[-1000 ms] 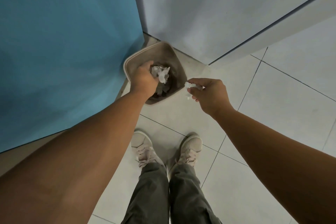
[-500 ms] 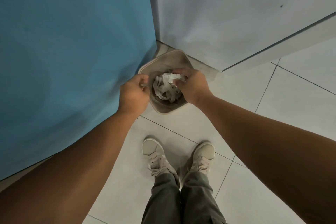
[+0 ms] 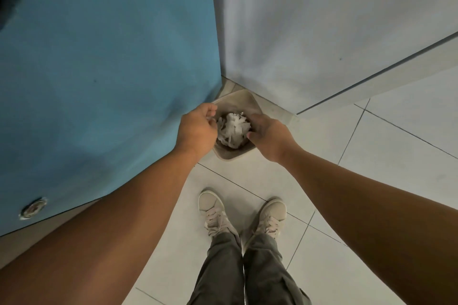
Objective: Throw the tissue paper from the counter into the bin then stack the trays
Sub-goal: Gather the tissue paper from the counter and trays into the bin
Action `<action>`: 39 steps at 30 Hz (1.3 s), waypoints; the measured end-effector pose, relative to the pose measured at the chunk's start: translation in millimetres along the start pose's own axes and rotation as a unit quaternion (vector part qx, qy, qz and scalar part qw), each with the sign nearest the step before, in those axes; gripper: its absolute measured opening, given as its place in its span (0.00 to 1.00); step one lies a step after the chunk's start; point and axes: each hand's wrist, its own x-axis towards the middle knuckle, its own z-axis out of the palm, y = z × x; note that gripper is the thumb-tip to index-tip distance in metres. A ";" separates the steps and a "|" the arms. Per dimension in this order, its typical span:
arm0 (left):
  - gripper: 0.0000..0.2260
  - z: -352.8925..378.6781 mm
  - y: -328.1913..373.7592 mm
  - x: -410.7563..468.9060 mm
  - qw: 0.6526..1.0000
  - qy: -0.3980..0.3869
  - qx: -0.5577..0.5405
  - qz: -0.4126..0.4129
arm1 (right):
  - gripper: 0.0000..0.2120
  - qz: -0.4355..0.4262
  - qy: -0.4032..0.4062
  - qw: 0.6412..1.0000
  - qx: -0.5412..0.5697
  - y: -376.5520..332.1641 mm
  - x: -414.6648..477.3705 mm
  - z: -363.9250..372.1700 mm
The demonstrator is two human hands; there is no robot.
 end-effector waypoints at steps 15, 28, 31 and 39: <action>0.20 -130.8 223.3 -143.2 0.993 0.036 0.067 0.087 | 0.22 -0.159 0.118 0.978 -0.069 -117.8 -195.7 -211.1; 0.19 -270.1 319.1 -235.6 0.969 0.178 0.061 0.161 | 0.21 -0.339 0.180 0.922 -0.057 -238.0 -299.0 -294.4; 0.19 -303.2 321.8 -253.0 0.960 0.219 0.066 0.159 | 0.19 -0.364 0.179 0.912 -0.055 -266.2 -309.9 -302.4; 0.16 -379.6 277.3 -280.0 0.949 0.282 0.079 0.115 | 0.17 -0.401 0.119 0.902 -0.105 -326.3 -327.8 -269.5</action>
